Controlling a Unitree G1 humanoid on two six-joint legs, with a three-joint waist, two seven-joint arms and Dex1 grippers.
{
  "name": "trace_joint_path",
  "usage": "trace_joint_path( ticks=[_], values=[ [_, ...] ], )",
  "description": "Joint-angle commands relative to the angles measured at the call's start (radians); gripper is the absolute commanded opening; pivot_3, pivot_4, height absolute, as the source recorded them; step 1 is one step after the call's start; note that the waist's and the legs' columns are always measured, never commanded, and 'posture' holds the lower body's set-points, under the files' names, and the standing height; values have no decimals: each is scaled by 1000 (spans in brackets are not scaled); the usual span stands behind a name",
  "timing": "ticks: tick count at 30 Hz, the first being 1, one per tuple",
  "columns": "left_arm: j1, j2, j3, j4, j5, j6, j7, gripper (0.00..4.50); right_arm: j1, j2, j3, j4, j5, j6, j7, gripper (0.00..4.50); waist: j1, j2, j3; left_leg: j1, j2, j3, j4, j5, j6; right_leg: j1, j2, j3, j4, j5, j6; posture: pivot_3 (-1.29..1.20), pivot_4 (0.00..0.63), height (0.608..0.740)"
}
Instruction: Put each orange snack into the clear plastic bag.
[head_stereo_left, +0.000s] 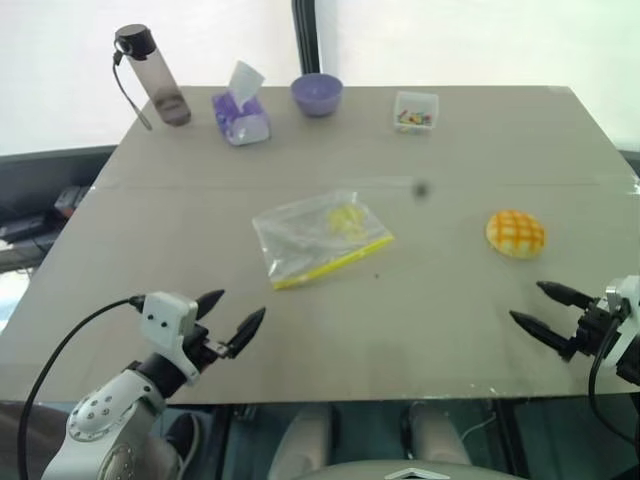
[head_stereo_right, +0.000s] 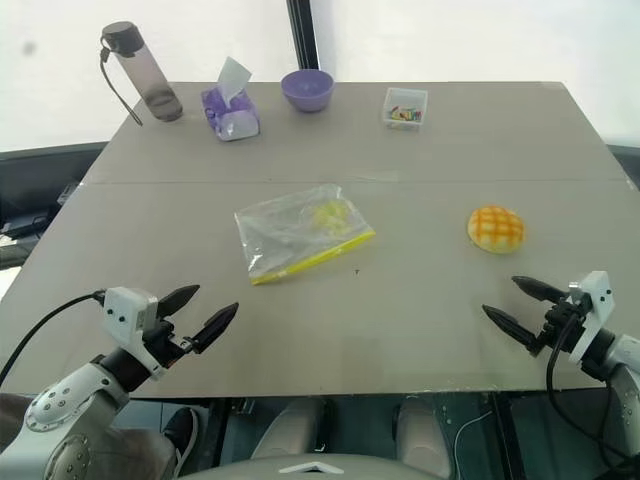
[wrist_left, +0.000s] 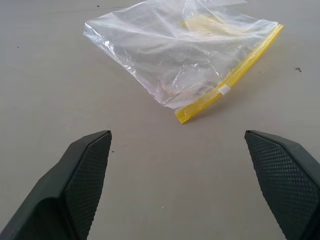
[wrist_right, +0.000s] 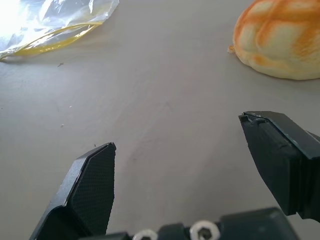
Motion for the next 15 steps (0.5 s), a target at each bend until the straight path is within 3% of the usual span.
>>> trace_joint_path(
  ticks=[1,15],
  values=[
    [14,4,20,-14,4,-40,-12,4500,2,2,-28,-12,14,-19,17,4444,0,0,0,0,0,0,0,0,0,0,0,0,0,0,0,0,150,740],
    [15,-30,-55,-14,50,-80,5,4500,21,0,-14,-41,11,-10,41,4444,0,0,0,0,0,0,0,0,0,0,0,1,0,0,0,0,150,740]
  ],
)
